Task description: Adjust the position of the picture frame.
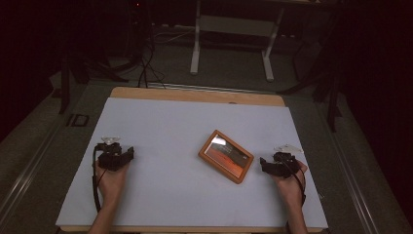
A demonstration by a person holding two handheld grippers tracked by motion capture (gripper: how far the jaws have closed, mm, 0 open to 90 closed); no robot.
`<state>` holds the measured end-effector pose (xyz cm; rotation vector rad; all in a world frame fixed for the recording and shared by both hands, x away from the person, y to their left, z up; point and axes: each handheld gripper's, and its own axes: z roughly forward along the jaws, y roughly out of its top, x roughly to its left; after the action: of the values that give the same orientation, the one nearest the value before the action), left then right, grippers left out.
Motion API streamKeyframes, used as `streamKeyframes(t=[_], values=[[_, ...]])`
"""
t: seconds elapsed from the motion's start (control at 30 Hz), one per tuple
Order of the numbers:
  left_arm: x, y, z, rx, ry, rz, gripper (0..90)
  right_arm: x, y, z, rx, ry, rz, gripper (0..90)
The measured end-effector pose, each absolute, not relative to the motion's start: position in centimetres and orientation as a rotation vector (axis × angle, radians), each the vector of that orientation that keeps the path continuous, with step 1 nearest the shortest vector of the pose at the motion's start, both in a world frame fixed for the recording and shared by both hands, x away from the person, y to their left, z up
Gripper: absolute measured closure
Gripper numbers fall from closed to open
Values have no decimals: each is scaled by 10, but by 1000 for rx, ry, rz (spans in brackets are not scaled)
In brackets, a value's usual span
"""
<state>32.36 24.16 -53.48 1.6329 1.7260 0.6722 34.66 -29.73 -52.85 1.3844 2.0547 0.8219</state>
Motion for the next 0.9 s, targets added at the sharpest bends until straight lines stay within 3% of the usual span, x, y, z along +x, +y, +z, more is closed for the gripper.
streamKeyframes(t=[0.43,0.9], values=[[317,221,-519,1768,1483,614,520,346,-288,-520,1324,2115,904,388],[307,197,-504,1842,1309,532,633,345,-279,-518,1268,2165,970,546]])
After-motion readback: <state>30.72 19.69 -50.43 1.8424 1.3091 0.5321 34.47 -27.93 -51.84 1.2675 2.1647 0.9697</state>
